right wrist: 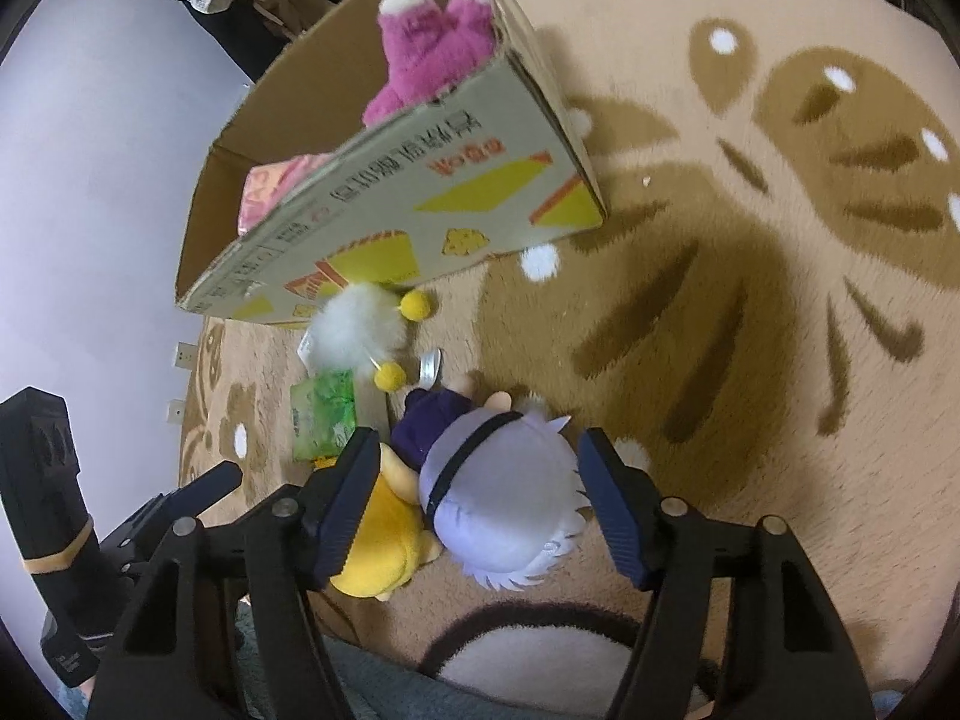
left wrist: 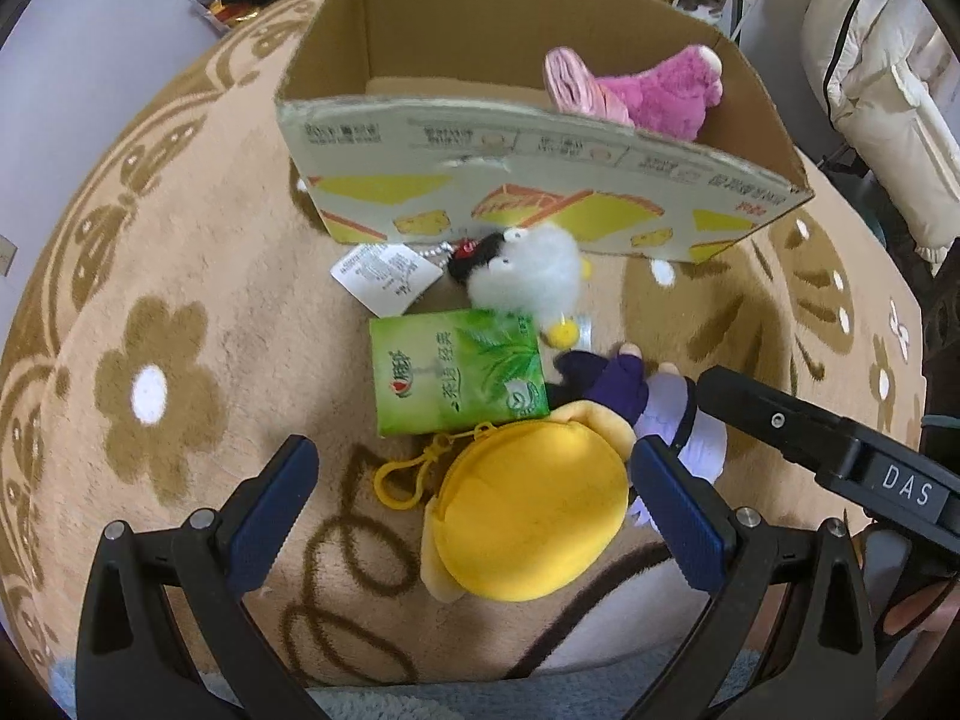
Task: Organize soft objects
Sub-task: 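Grasp the purple-haired doll with the right tool while the left tool grasps the yellow plush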
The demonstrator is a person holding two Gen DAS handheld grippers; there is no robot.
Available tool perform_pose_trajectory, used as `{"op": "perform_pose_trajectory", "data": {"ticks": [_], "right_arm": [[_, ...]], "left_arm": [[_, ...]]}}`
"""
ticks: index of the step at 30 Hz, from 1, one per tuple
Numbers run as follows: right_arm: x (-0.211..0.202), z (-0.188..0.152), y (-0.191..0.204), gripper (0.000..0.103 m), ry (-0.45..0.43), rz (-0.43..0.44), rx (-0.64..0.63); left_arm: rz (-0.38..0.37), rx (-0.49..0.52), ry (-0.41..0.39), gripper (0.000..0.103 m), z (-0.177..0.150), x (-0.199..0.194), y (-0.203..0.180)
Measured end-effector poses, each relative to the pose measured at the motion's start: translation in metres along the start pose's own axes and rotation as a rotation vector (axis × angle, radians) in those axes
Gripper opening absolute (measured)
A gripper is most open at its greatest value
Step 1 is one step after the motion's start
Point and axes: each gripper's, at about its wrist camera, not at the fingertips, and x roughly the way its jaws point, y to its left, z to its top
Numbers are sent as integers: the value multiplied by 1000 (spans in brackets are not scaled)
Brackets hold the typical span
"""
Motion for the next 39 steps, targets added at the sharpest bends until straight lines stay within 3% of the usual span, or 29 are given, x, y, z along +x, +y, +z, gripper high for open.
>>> {"op": "perform_pose_trajectory", "data": {"ticks": [20,23,39], "right_arm": [[43,-11,2,72,103,7,9],[47,-11,5,64,112,13,18],[42,-9,-7,64,121,49,43]], "left_arm": [[-23,61,120,103,-7,35,-27],[-23,65,139,103,-8,39,-28],[17,67,197,103,-5,67,-31]]}}
